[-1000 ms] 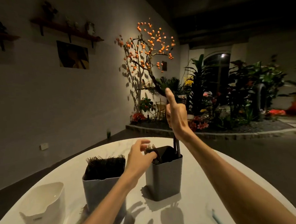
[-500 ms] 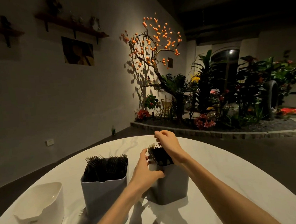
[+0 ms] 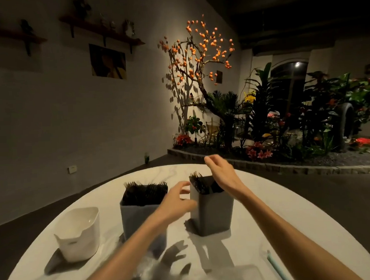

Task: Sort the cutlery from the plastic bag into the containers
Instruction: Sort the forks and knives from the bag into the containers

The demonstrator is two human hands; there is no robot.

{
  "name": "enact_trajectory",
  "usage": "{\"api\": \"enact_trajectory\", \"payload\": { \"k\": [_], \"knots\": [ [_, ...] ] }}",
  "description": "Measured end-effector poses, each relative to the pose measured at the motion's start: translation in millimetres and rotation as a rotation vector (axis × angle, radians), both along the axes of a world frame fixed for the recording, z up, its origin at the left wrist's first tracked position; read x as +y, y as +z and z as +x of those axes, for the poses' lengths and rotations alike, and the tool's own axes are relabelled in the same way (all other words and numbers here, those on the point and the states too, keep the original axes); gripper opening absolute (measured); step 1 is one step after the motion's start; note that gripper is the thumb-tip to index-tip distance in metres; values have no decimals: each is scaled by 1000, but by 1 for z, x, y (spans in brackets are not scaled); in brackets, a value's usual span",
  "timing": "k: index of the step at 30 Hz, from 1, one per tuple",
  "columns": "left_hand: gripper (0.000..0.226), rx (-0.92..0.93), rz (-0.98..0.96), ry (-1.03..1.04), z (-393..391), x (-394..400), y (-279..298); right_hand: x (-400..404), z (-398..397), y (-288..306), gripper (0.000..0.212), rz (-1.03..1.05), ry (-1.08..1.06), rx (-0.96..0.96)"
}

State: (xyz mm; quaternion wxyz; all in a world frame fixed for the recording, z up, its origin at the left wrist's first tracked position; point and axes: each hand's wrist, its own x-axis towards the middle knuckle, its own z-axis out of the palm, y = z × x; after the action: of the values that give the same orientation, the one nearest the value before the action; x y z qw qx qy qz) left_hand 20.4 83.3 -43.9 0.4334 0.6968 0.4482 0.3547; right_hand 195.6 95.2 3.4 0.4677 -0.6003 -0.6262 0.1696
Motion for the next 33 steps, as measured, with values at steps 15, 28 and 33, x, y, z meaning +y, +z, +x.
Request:
{"api": "enact_trajectory", "payload": {
  "k": [15, 28, 33],
  "knots": [
    [81, 608, 103, -11, -88, -168, -71, -198, -50, -108, 32, -503, 598, -682],
    [58, 175, 556, 258, -162, -215, -21, -192, -115, -83, 116, 71, 455, -1172],
    [40, 668, 559, 188, -165, -221, -18, -198, -131, -85, 61, 188, 418, -1097]
  ]
}}
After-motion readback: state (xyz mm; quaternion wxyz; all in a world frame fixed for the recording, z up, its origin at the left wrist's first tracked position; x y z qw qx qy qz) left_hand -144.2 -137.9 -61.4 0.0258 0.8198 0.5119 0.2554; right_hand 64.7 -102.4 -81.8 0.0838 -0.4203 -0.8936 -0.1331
